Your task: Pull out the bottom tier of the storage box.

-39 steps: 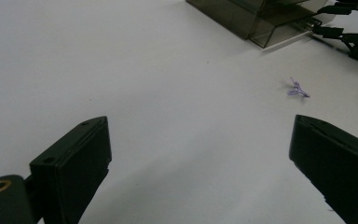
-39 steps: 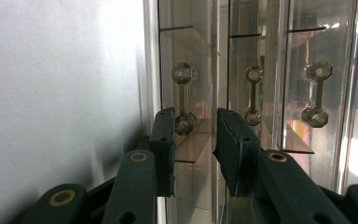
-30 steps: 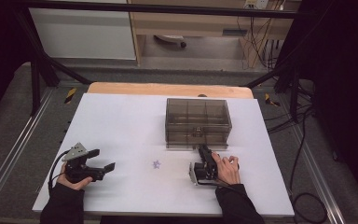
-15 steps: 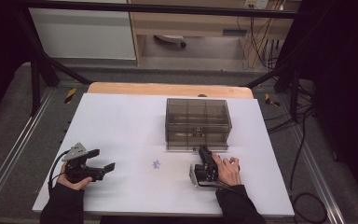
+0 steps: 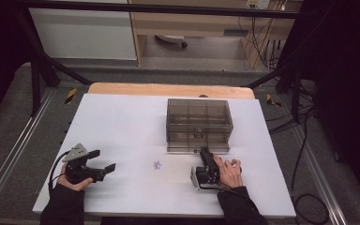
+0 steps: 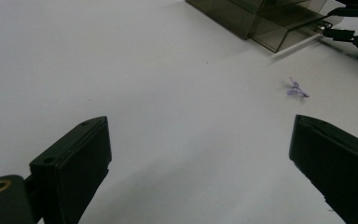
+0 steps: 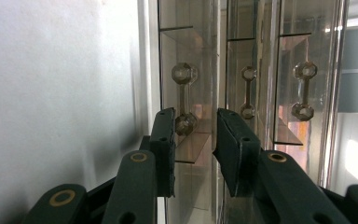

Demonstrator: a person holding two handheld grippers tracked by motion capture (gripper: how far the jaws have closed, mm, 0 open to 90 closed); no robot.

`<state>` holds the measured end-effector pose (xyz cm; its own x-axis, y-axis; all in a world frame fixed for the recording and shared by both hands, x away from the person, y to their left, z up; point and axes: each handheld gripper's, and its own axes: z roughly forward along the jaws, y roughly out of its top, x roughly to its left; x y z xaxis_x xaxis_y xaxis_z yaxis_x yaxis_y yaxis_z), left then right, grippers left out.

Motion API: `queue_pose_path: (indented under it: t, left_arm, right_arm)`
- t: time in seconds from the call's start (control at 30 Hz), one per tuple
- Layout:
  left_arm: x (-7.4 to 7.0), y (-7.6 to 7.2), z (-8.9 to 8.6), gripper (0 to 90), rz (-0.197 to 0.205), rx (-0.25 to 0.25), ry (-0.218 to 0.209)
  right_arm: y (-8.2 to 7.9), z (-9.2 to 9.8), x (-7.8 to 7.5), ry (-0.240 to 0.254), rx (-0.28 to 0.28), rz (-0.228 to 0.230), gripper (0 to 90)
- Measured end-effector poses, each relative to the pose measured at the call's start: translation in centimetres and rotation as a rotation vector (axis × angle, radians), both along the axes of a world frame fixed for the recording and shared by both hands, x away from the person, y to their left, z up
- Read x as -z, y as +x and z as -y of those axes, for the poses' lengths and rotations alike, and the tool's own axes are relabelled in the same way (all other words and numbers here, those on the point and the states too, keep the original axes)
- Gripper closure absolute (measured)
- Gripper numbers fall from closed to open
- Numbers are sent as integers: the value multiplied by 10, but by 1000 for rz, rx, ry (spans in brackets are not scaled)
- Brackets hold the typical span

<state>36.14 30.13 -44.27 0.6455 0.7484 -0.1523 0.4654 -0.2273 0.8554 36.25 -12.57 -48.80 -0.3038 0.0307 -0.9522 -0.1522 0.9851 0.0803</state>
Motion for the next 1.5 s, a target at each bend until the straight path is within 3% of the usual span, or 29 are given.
queue_pose_path:
  t: [1.5]
  left_arm:
    - [0, 0, 0, 49, 2, -1, 2]
  right_arm:
    - [-19, -1, -2, -12, -13, 9, 693]
